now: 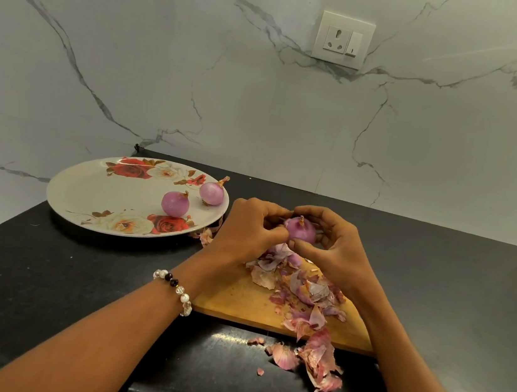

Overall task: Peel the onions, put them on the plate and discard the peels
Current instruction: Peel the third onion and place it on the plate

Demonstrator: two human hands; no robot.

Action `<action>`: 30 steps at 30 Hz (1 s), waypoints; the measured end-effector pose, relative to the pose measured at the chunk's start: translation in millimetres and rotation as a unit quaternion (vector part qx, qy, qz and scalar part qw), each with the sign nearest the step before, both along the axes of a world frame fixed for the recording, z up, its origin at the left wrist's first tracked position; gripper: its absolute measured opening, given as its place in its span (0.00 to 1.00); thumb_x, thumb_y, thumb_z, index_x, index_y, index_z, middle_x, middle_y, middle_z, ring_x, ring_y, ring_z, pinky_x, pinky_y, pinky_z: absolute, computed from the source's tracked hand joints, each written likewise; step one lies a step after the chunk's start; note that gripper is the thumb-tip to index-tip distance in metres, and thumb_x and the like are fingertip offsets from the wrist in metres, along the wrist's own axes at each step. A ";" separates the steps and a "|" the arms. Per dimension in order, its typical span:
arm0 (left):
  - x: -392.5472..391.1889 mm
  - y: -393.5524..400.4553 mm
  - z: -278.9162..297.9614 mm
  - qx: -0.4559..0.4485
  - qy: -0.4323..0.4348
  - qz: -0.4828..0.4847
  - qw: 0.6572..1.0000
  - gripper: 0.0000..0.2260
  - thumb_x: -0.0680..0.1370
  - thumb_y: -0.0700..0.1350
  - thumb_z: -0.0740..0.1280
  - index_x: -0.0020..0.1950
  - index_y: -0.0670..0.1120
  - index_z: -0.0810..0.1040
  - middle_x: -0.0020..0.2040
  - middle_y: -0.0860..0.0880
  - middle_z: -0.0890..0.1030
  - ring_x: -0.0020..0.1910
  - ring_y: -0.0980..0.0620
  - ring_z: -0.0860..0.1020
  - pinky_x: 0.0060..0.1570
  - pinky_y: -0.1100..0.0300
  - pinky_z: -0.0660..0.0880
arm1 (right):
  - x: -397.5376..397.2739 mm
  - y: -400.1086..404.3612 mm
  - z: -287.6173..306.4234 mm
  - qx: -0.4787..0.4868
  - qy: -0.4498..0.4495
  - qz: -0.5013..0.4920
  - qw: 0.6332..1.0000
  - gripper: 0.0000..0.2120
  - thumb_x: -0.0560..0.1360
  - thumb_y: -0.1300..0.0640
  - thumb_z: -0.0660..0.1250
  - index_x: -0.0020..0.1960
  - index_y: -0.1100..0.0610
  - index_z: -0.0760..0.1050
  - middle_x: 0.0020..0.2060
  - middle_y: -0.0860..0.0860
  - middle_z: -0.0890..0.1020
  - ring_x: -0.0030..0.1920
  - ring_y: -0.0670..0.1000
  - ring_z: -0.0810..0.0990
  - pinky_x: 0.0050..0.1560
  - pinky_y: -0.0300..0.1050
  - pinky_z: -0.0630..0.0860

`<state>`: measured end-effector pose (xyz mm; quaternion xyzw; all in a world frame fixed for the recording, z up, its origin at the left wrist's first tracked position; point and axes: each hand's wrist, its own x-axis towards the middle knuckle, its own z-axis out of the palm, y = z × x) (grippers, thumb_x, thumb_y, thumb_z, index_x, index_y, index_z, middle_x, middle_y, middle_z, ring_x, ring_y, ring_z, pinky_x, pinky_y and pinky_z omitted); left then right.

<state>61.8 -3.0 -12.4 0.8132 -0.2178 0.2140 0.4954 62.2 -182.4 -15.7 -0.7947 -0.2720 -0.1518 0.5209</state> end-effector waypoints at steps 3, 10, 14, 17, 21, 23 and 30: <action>-0.3 -0.9 0.7 0.005 -0.023 0.019 1.000 0.14 0.75 0.39 0.69 0.61 0.42 0.80 0.51 0.46 0.84 0.47 0.55 0.81 0.48 0.69 0.77 | -1.4 1.4 0.7 0.008 -0.010 -0.005 1.000 0.24 0.68 0.64 0.79 0.61 0.53 0.77 0.55 0.48 0.82 0.57 0.47 0.82 0.55 0.41 0.80; 3.7 -2.0 0.0 -0.128 0.080 0.023 0.988 0.13 0.77 0.36 0.65 0.60 0.45 0.80 0.51 0.51 0.81 0.49 0.55 0.80 0.43 0.70 0.78 | -3.2 0.2 3.0 0.104 0.033 0.031 0.994 0.23 0.69 0.69 0.76 0.61 0.55 0.77 0.56 0.49 0.83 0.58 0.49 0.82 0.53 0.39 0.79; 5.7 -1.0 1.5 -0.233 0.175 -0.025 0.956 0.11 0.78 0.36 0.64 0.54 0.49 0.81 0.53 0.48 0.83 0.49 0.48 0.82 0.43 0.63 0.80 | -0.2 0.5 2.2 0.171 0.079 0.044 0.981 0.24 0.65 0.66 0.73 0.60 0.58 0.78 0.55 0.52 0.83 0.55 0.52 0.82 0.50 0.41 0.79; 3.2 -1.1 3.8 -0.249 0.197 -0.055 0.947 0.09 0.78 0.37 0.65 0.53 0.49 0.82 0.52 0.46 0.83 0.48 0.47 0.83 0.43 0.60 0.81 | 0.1 1.0 2.6 0.209 0.113 0.058 0.970 0.22 0.64 0.66 0.69 0.58 0.58 0.79 0.55 0.53 0.80 0.54 0.53 0.81 0.49 0.43 0.80; -0.3 -1.0 7.6 -0.261 0.217 -0.099 0.935 0.09 0.75 0.39 0.70 0.55 0.45 0.81 0.49 0.44 0.84 0.45 0.47 0.84 0.45 0.55 0.81 | 1.1 -0.4 3.8 0.262 0.139 0.094 0.950 0.19 0.66 0.67 0.65 0.57 0.59 0.79 0.53 0.52 0.81 0.53 0.53 0.80 0.48 0.43 0.81; -2.4 -0.6 9.1 -0.254 0.223 -0.103 0.936 0.13 0.71 0.40 0.73 0.55 0.44 0.80 0.48 0.43 0.84 0.44 0.46 0.84 0.44 0.55 0.81 | 2.1 -0.7 3.9 0.281 0.155 0.107 0.941 0.19 0.67 0.67 0.64 0.57 0.60 0.78 0.53 0.53 0.81 0.53 0.54 0.80 0.48 0.44 0.82; -6.1 1.1 12.0 -0.259 0.204 -0.034 0.944 0.10 0.70 0.37 0.74 0.49 0.45 0.81 0.45 0.47 0.83 0.42 0.51 0.83 0.35 0.67 0.78 | 2.5 -2.0 1.0 0.212 0.162 0.093 0.959 0.18 0.76 0.71 0.66 0.62 0.56 0.76 0.60 0.58 0.79 0.59 0.62 0.80 0.49 0.51 0.83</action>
